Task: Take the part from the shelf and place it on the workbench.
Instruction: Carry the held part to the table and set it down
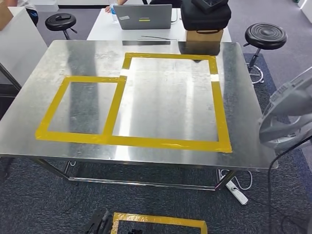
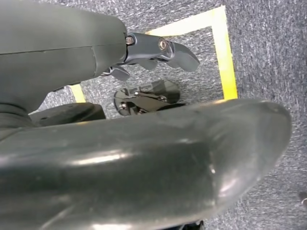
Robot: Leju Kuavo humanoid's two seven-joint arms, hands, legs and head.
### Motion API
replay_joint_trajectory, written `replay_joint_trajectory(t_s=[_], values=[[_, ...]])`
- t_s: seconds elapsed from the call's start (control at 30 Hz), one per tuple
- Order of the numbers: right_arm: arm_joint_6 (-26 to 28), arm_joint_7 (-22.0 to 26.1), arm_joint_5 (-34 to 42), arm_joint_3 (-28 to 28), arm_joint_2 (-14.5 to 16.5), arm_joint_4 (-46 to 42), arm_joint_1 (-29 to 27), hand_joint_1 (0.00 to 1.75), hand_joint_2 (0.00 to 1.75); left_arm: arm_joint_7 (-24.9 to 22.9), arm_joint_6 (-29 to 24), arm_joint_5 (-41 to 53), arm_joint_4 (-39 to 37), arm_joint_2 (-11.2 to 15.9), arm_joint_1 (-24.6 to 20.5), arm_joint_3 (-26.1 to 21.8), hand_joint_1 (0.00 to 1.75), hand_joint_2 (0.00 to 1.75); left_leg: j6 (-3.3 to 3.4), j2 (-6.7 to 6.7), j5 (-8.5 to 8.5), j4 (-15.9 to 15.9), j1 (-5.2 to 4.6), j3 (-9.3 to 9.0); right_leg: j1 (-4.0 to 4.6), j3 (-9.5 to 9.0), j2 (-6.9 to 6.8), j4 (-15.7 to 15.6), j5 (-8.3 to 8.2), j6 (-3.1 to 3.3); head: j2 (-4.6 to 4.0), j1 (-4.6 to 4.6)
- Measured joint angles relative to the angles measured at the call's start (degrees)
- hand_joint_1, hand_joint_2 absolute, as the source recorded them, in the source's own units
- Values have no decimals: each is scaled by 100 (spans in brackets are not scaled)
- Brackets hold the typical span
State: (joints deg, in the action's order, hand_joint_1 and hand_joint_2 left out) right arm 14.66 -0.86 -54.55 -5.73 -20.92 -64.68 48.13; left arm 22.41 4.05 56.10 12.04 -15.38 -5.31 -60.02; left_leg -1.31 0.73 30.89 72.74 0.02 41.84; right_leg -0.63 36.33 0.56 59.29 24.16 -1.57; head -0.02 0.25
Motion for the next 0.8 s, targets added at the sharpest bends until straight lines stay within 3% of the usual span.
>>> replay_joint_trajectory(t_s=[0.07, 0.1, 0.17, 0.27, 0.33, 0.4, 0.43, 0.47, 0.5, 0.57, 0.6, 0.67, 0.73, 0.8], values=[[-598, -269, -156, 67, -84, 762, 713, 175, 175, -4, 3, 5, 0, 21, -5, 5, 0, 175, 79, -9, -448, -701, -26, -289, 14, -1, 3, 4, 0, -9, 0, -4], [-758, -348, -223, 103, -111, 1101, 1017, 175, 175, -5, 4, 5, 0, 31, -7, 6, 0, 175, 110, -16, -580, -1051, -33, -436, 28, 11, 6, 14, 1, -24, 0, -3], [-877, -432, -311, 168, -147, 1634, 1459, 175, 175, -15, 4, 5, 0, 49, -7, 8, 0, 175, 141, -17, -645, -1386, -46, -566, 46, 38, 2, 14, -9, -75, 1, -5], [-918, -508, -382, 252, -170, 2153, 1788, 175, 175, -30, 4, 10, 0, 60, -4, 9, 0, 175, 192, 3, -657, -1452, -17, -579, 46, 75, -14, 30, 19, -166, 1, -5], [-1038, -546, -424, 293, -172, 2432, 1950, 175, 175, -33, 5, 20, 0, 61, -11, 10, 0, 175, 238, 4, -671, -1481, 14, -597, 38, 267, -16, 422, 241, -225, 2, 15], [-1338, -572, -473, 321, -156, 2758, 2104, 175, 175, -40, 10, 29, 0, 64, -14, 10, 0, 175, 257, 4, -663, -1479, 19, -605, 22, 629, -16, 1168, 554, -269, 1, 27], [-1519, -572, -480, 329, -136, 2917, 2157, 175, 175, -44, 16, 35, 0, 69, -14, 10, 0, 175, 258, 5, -657, -1478, 23, -613, 10, 785, -17, 1458, 626, -286, 1, 26], [-1684, -553, -462, 333, -104, 3067, 2189, 175, 175, -46, 25, 40, 0, 73, -14, 9, 0, 175, 252, 5, -649, -1475, 31, -623, -2, 861, -18, 1567, 597, -300, 1, 28], [-1804, -513, -413, 335, -63, 3190, 2204, 175, 175, -47, 34, 46, 0, 78, -15, 9, 0, 175, 236, 5, -636, -1471, 43, -637, -17, 821, -19, 1437, 451, -315, 1, 27], [-1909, -374, -243, 332, 45, 3385, 2213, 175, 175, -47, 55, 61, 0, 86, -22, 9, 0, 175, 174, 8, -595, -1451, 68, -664, -58, 510, -20, 728, 40, -368, 1, 28], [-1917, -278, -128, 320, 113, 3481, 2217, 175, 175, -47, 60, 69, 0, 93, -27, 9, 0, 175, 137, 12, -573, -1428, 66, -664, -70, 336, -12, 369, -87, -384, 1, 33], [-1920, -91, 101, 270, 265, 3645, 2150, 175, 175, -47, 68, 81, -1, 109, -32, 9, 0, 175, 71, 23, -564, -1413, 49, -649, -68, 178, 9, 64, -119, -327, 0, 18], [-1907, 42, 243, 214, 401, 3754, 1999, 175, 175, -47, 75, 87, -2, 116, -30, 9, 0, 175, 23, 28, -571, -1426, 45, -637, -55, 175, 17, 61, -98, -206, 1, -5], [-1877, 110, 296, 167, 491, 3814, 1912, 175, 175, -47, 78, 90, -2, 119, -33, 9, 0, 175, -31, 14, -475, -1308, 49, -578, -63, 177, 12, 60, -92, -126, 1, -29]])
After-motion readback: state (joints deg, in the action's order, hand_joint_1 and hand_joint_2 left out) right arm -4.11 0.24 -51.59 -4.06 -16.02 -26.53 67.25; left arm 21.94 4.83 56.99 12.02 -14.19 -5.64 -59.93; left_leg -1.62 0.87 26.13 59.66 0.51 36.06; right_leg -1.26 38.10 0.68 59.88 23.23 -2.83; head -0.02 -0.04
